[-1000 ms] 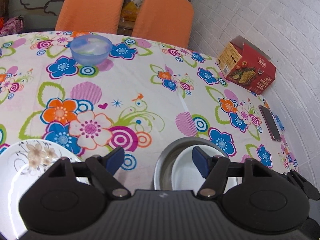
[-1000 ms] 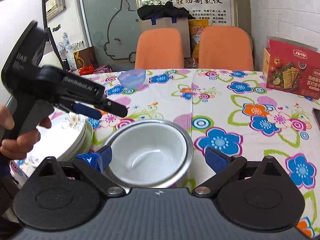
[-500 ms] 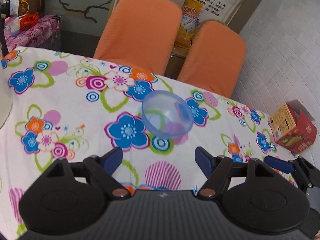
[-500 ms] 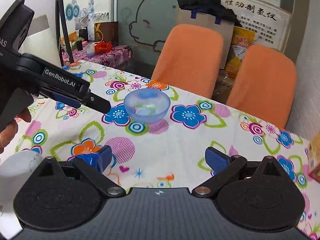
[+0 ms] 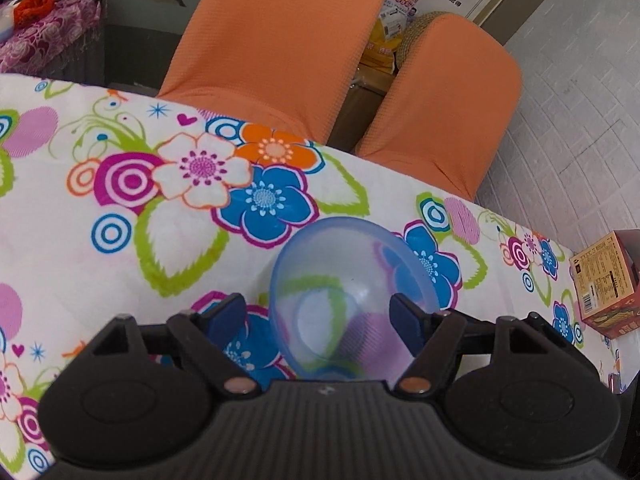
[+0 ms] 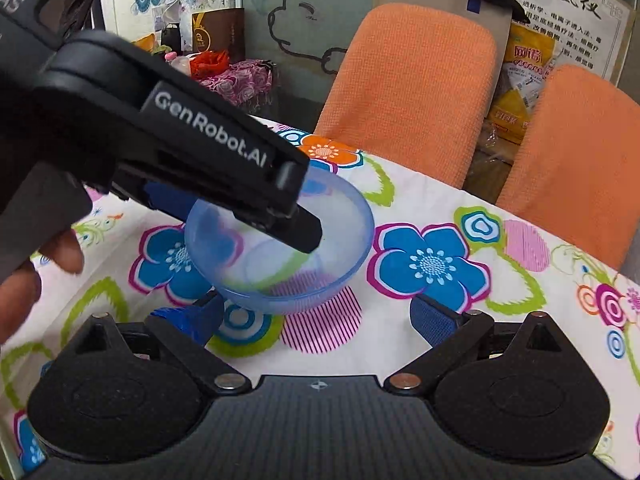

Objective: Organize plates and bowls
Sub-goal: 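Grip the translucent blue bowl rim with the left gripper while the right gripper holds it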

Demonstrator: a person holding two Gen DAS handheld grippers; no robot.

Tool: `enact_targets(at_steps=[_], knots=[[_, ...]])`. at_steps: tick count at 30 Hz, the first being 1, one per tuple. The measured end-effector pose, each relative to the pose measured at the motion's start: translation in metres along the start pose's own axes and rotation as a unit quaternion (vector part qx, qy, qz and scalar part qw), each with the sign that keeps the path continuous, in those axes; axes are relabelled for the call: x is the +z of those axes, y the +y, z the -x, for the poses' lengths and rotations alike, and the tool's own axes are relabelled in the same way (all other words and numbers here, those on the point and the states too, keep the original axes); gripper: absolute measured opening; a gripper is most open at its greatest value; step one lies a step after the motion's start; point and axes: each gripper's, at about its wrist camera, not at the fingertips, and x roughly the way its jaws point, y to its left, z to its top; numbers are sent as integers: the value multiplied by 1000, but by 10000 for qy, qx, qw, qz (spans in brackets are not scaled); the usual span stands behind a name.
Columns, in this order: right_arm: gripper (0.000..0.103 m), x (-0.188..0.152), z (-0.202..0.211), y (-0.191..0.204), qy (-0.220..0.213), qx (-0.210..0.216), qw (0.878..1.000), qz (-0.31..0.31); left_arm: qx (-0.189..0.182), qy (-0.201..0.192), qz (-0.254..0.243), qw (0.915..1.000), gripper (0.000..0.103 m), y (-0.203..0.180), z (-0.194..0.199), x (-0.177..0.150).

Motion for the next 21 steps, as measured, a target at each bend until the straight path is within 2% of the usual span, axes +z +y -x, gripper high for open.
enact_targets(at_steps=[3, 5, 7, 13, 16, 18, 21], knots=[[85, 2, -10, 5, -15, 74, 10000, -28, 62, -107, -94, 9999, 65, -1, 0, -1], [85, 5, -11, 7, -40, 182, 9997, -141, 142, -89, -237, 9996, 49, -3, 0, -1], [84, 7, -7, 10, -96, 227, 9996, -113, 202, -45, -369, 9991, 42, -4, 1, -2], [81, 7, 11, 27, -306, 103, 9994, 101, -151, 168, -196, 9996, 41, -2, 6, -10], [81, 6, 18, 25, -353, 258, 9990, -24, -142, 209, -296, 9992, 41, -5, 12, -16], [81, 5, 27, 25, -549, 331, 9979, -68, -185, 208, -316, 9991, 41, -6, 15, -19], [81, 4, 31, 26, -676, 319, 9972, 100, -288, 216, -217, 9991, 41, -3, 17, -21]])
